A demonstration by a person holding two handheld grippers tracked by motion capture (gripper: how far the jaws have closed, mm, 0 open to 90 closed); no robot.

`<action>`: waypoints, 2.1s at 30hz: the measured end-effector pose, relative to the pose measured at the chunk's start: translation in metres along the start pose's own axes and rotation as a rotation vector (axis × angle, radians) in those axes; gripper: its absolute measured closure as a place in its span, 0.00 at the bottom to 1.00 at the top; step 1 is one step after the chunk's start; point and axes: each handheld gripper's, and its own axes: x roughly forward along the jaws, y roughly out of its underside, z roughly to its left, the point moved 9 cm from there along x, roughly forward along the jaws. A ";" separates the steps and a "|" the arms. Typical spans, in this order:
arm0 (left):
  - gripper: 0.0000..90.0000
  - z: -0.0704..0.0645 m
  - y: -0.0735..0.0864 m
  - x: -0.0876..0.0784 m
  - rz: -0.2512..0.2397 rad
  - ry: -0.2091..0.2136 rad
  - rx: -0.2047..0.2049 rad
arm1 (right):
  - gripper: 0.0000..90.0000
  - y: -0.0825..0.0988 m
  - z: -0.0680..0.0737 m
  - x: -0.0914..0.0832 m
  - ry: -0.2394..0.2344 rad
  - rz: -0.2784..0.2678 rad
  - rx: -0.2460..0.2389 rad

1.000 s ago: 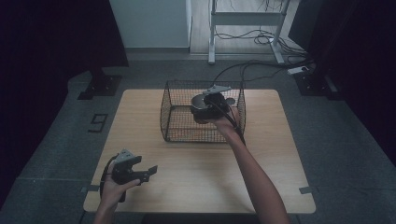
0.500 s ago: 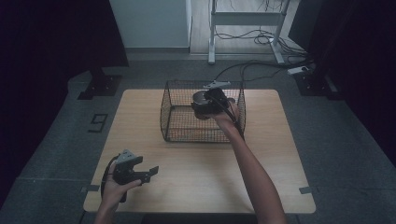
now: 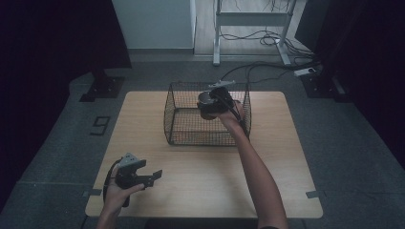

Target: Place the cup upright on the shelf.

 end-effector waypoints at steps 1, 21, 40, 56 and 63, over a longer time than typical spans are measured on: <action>0.18 0.000 0.000 0.000 0.000 0.001 0.000 | 0.20 0.000 -0.001 0.002 0.001 0.002 0.003; 0.18 0.005 0.000 -0.004 -0.011 -0.002 -0.012 | 0.20 0.006 -0.013 0.040 -0.013 0.027 0.049; 0.18 0.003 0.000 -0.003 -0.008 0.001 -0.007 | 0.20 0.013 -0.020 0.068 -0.009 0.051 0.038; 0.18 0.005 0.000 -0.004 -0.011 0.000 -0.014 | 0.20 0.023 -0.021 0.085 -0.004 0.104 0.025; 0.18 0.006 0.001 -0.003 -0.009 0.000 -0.014 | 0.20 0.028 -0.025 0.089 -0.008 0.126 0.021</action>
